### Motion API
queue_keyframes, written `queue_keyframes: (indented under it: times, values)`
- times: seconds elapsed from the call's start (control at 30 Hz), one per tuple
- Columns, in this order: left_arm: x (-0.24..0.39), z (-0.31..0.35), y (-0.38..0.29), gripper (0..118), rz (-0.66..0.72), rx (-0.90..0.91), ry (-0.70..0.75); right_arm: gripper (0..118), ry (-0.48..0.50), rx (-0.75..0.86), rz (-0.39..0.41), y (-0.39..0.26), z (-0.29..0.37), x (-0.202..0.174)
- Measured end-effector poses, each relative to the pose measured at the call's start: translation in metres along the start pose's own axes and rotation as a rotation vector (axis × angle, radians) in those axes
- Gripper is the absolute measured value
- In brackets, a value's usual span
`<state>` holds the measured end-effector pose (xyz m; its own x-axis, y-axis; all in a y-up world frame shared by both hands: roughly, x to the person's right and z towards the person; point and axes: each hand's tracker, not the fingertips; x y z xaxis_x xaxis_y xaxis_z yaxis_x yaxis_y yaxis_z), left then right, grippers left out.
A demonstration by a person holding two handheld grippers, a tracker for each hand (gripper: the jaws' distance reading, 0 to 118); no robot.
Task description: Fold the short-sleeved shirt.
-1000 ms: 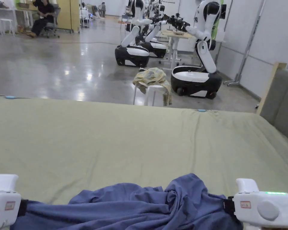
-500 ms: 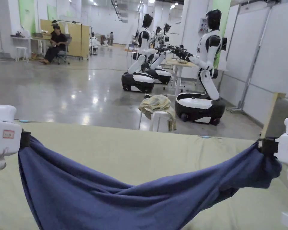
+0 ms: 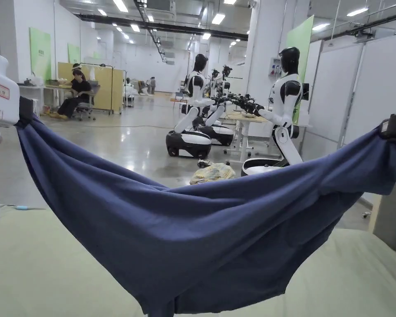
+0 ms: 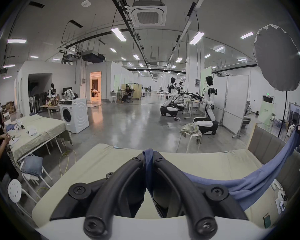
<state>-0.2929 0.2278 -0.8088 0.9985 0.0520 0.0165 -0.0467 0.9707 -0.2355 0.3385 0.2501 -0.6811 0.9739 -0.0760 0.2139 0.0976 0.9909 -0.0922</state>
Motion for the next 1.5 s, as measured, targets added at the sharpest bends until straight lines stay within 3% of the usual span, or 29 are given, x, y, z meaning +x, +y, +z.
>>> queue_keyframes:
  times: [0.17,0.3,0.37,0.67,0.8,0.93,1.0,1.1,1.23,1.27,1.3,1.33,1.37,1.5]
  values:
    - [-0.001,-0.056,-0.032,6,0.06,-0.074,-0.005,1,-0.017,-0.055,-0.023,-0.042,-0.038,0.004]
    - [0.004,-0.064,-0.073,6,0.117,-0.078,0.008,1,-0.028,-0.096,-0.035,-0.076,-0.052,0.012]
    - [0.007,-0.052,-0.082,6,0.117,-0.088,0.007,1,-0.042,-0.103,-0.002,-0.081,-0.047,0.016]
    - [-0.01,0.051,-0.134,6,0.121,-0.16,-0.049,1,-0.017,-0.136,-0.021,-0.109,0.058,0.046]
    - [-0.024,0.108,-0.2,6,0.087,-0.254,-0.071,1,0.007,-0.207,-0.006,-0.181,0.119,0.053]
    - [-0.051,0.149,-0.302,6,0.17,-0.387,-0.059,1,0.012,-0.379,0.055,-0.289,0.163,0.053]
    - [-0.064,0.163,-0.359,6,0.168,-0.481,-0.028,1,0.035,-0.498,0.071,-0.35,0.179,0.054]
    - [-0.08,0.181,-0.434,6,0.144,-0.6,0.041,1,-0.011,-0.64,0.118,-0.43,0.196,0.056]
    - [-0.093,0.19,-0.47,7,0.185,-0.644,0.03,1,-0.015,-0.686,0.131,-0.469,0.198,0.072]
    - [-0.089,0.194,-0.461,20,0.172,-0.624,0.037,5,0.003,-0.653,0.125,-0.462,0.2,0.073]
    - [-0.085,0.2,-0.453,45,0.111,-0.575,0.082,30,0.041,-0.621,0.116,-0.452,0.204,0.073]
    - [-0.082,0.208,-0.443,80,0.1,-0.521,0.054,76,0.062,-0.602,0.107,-0.44,0.206,0.069]
    - [-0.075,0.217,-0.433,110,0.071,-0.488,0.053,110,0.07,-0.573,0.101,-0.428,0.21,0.064]
    - [-0.027,0.254,-0.382,111,-0.022,-0.199,-0.042,109,0.139,-0.285,-0.029,-0.376,0.225,0.018]
